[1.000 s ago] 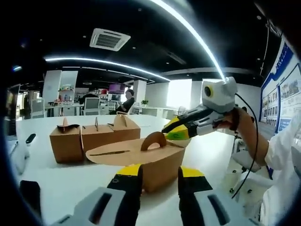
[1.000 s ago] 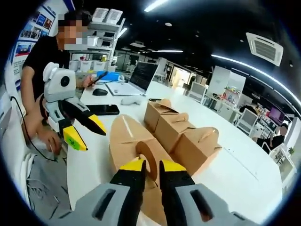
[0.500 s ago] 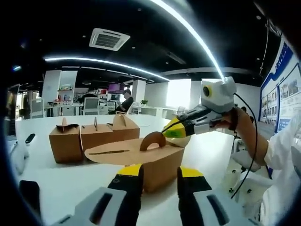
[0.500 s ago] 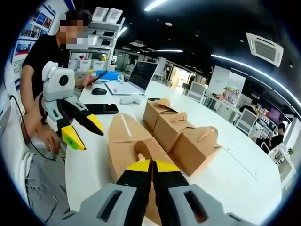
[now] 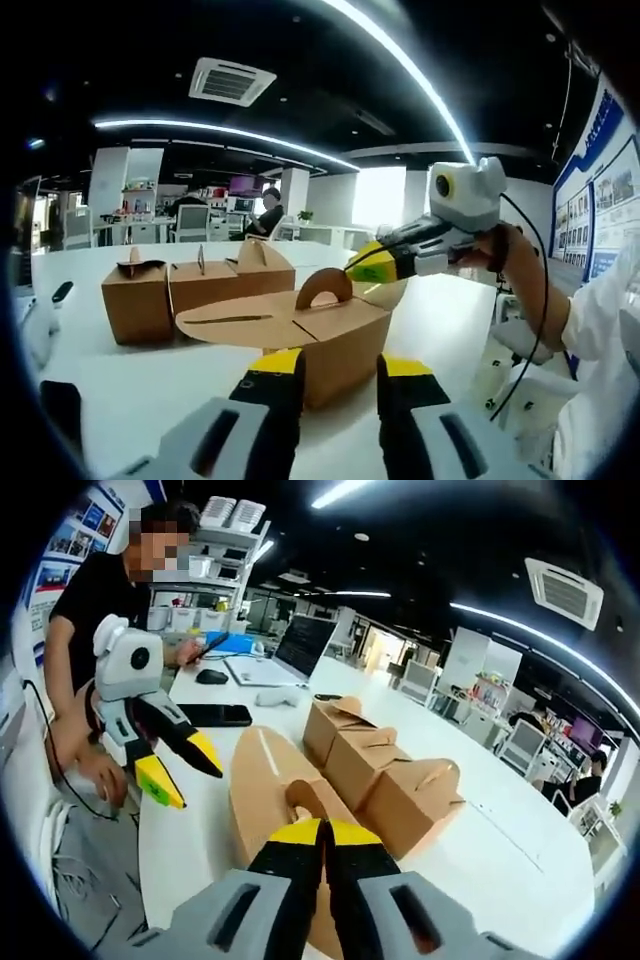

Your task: Pick up one paper box from the group, open the paper box, and remove the item inside

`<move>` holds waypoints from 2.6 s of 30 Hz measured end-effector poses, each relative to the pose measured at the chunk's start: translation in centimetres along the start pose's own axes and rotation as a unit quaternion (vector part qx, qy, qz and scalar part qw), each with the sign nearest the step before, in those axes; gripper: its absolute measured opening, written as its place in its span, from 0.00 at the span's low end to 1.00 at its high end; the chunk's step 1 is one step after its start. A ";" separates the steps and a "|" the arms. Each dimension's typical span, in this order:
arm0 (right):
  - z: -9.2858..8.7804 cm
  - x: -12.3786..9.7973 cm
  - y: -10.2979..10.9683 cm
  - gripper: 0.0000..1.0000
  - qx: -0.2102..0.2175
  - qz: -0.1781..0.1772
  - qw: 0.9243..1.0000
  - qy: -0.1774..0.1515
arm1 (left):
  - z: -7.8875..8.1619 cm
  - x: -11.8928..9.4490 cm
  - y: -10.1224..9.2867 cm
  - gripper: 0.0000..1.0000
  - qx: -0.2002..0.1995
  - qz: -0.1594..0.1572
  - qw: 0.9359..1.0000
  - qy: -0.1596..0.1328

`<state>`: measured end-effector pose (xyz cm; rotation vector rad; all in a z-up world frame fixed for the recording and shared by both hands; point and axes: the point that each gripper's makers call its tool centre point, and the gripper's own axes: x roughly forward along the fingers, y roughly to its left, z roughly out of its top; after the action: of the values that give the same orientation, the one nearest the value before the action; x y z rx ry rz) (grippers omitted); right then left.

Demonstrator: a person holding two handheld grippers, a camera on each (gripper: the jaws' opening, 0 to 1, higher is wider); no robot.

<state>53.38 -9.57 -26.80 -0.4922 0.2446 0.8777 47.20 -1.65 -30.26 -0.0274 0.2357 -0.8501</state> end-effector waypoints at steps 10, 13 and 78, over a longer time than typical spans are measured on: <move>0.9 -0.5 -0.1 0.03 -0.008 -0.005 1.000 -0.010 | -0.1 0.2 -0.1 0.30 -0.001 -0.002 1.000 0.001; 1.1 -0.6 -0.1 0.03 -0.010 -0.005 1.000 -0.010 | -0.1 0.2 -0.2 0.30 -0.001 -0.003 1.000 0.000; 1.8 0.0 1.4 0.03 -0.041 0.022 0.999 -0.014 | -2.6 3.9 1.9 0.29 -0.011 0.069 0.997 0.011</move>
<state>52.29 -7.89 -25.67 -0.5526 0.1958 0.9399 50.52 -3.07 -33.77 -0.0229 0.2651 -0.7101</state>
